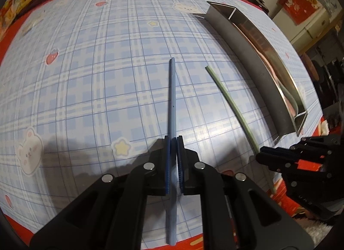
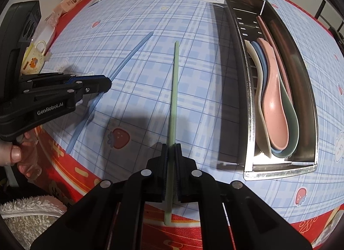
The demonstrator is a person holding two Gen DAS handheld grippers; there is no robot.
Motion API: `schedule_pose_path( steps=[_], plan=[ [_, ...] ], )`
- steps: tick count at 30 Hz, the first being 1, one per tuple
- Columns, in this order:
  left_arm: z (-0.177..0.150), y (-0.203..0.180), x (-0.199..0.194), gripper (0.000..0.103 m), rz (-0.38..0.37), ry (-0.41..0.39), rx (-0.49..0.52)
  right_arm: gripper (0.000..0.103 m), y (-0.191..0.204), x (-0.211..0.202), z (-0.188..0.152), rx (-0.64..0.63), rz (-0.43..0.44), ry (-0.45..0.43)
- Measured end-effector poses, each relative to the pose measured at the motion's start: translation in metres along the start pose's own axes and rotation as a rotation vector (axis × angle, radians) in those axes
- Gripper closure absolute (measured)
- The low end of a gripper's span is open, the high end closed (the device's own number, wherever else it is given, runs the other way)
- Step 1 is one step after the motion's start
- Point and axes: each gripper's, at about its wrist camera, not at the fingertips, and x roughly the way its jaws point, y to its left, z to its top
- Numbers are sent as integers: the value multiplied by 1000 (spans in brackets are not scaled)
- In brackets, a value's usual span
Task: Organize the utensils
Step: 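Lift and carry the blue and green chopsticks over the steel caddy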
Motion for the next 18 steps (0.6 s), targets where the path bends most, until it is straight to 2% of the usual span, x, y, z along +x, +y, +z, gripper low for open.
schedule_pose_path(
  steps=[3, 10, 18],
  plan=[
    [1, 11, -4, 93, -36, 13, -48, 96, -1, -1, 1, 21, 16, 2],
    [2, 17, -39, 93, -79, -65, -88, 96, -4, -23, 5, 35, 54, -78],
    [2, 8, -62, 93, -131, -105, -78, 96, -10, -36, 10, 61, 96, -134]
  ],
)
